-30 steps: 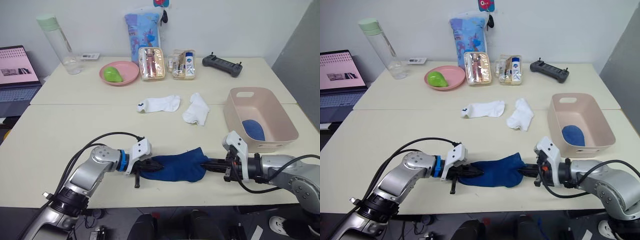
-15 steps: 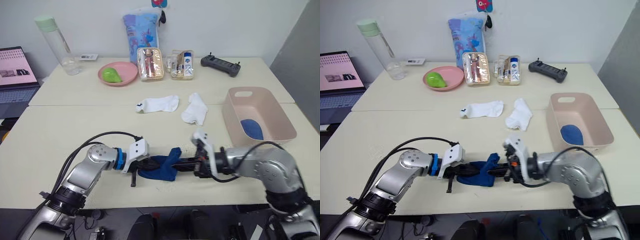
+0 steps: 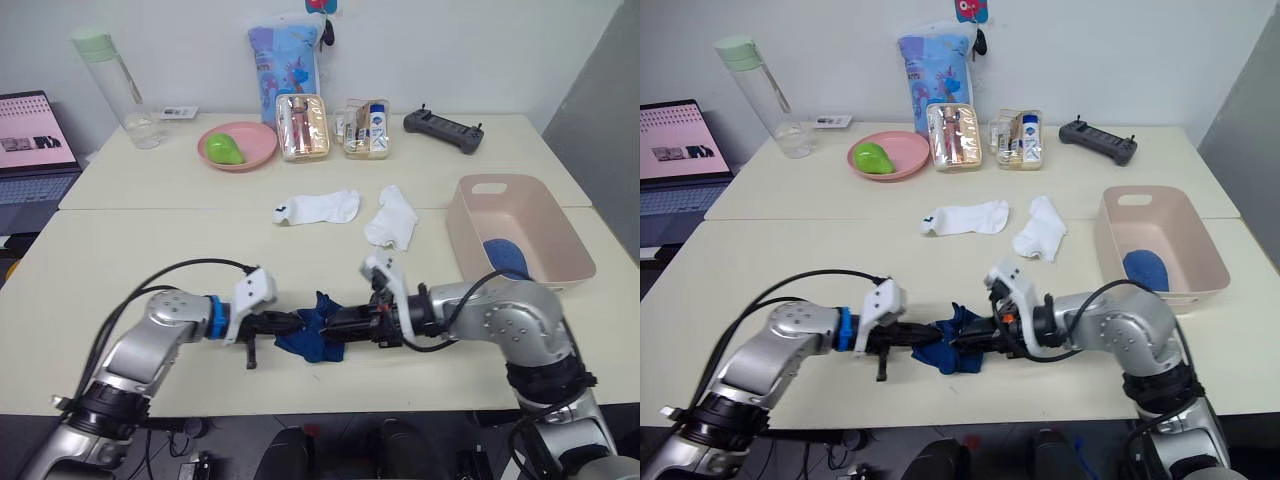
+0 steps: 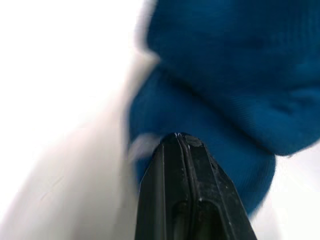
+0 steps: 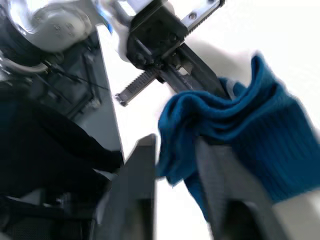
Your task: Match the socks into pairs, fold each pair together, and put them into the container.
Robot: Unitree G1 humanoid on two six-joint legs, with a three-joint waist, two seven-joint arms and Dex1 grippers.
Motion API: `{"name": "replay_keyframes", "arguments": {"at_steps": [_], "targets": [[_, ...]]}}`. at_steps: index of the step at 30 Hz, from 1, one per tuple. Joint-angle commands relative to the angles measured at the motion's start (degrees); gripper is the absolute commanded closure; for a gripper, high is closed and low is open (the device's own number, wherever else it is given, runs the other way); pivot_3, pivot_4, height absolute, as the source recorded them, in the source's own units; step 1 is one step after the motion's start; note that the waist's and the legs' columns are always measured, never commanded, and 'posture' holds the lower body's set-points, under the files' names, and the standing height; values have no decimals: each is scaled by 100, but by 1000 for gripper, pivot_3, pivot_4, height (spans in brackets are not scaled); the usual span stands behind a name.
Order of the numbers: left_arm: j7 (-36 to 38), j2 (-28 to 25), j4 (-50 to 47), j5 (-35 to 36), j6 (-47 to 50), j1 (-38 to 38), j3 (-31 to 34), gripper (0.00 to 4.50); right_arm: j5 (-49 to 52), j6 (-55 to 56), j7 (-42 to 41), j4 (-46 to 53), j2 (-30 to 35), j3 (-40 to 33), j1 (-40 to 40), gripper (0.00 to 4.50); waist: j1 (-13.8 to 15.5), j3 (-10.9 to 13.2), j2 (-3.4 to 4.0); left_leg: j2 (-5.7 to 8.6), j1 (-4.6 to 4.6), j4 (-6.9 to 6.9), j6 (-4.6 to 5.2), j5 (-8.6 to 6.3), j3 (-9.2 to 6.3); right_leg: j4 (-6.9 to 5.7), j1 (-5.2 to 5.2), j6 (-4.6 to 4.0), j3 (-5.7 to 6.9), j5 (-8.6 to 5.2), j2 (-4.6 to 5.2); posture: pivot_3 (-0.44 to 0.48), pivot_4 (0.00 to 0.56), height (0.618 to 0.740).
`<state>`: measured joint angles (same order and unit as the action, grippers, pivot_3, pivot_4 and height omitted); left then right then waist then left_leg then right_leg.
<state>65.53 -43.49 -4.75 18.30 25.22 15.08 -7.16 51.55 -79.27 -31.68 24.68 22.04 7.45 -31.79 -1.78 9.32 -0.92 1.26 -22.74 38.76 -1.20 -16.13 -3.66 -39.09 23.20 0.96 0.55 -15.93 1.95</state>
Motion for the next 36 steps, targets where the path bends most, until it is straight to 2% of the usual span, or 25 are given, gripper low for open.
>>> {"name": "replay_keyframes", "arguments": {"at_steps": [1,2,5,6,8,11,13,15,25,29,36], "targets": [[-132,-154,-271,331,208,5,605,4500,429,-94,-56,354,109,-475,-151,1748,5,0,0,0,0,0,0,0,0,1,-1,0,-1,0,0,0,150,733],[-139,-201,-260,339,192,15,702,4500,388,-32,-68,397,202,-479,-138,1410,6,0,0,1,0,0,0,0,1,2,-1,0,-1,0,1,0,150,733],[-43,-452,-387,474,275,71,1005,4500,-276,745,-246,662,698,-74,-4,1410,6,0,0,2,-3,0,0,0,2,3,0,0,-1,0,2,0,150,733],[39,-535,-469,520,288,73,1035,4500,-604,1135,-294,688,792,173,35,1582,5,0,0,2,-4,0,0,0,2,3,1,0,-1,0,2,0,150,733],[234,-715,-657,549,240,23,1001,4500,-1180,1822,-446,622,879,755,52,2109,3,0,0,2,-3,0,0,0,4,3,1,1,-1,0,1,0,150,733],[364,-837,-789,549,187,-36,945,4500,-1624,2347,-633,462,891,1194,78,3160,-9,2,3,0,0,-4,0,0,6,2,1,1,-2,-1,0,0,150,733],[509,-880,-934,464,51,-53,804,4500,-2002,2723,-689,151,700,1616,36,3854,-11,2,1,0,-2,-2,0,0,6,2,2,1,-2,-1,0,0,150,733],[498,-693,-1109,426,-19,63,533,4500,-2531,3168,-662,-528,389,2054,-82,4474,-4,2,1,0,-1,-2,0,0,6,2,1,0,-2,0,0,0,150,733],[381,-268,-885,-217,-630,265,-308,4500,-3623,3582,-475,-1699,-463,2553,-133,4474,6,2,1,2,-4,1,-1,1,8,2,4,0,-4,0,0,0,150,733],[342,-131,-844,-249,-608,356,-382,4500,-3369,3470,-670,-1229,-514,2149,-40,4474,3,2,1,1,-4,1,-1,0,8,1,4,0,-5,0,-1,0,150,733],[375,-53,-658,-396,-601,434,-520,4500,-2873,2886,-1080,-653,-134,1632,-8,4474,7,3,1,3,-4,2,-1,0,5,3,1,0,-1,0,-1,0,150,733]]}}
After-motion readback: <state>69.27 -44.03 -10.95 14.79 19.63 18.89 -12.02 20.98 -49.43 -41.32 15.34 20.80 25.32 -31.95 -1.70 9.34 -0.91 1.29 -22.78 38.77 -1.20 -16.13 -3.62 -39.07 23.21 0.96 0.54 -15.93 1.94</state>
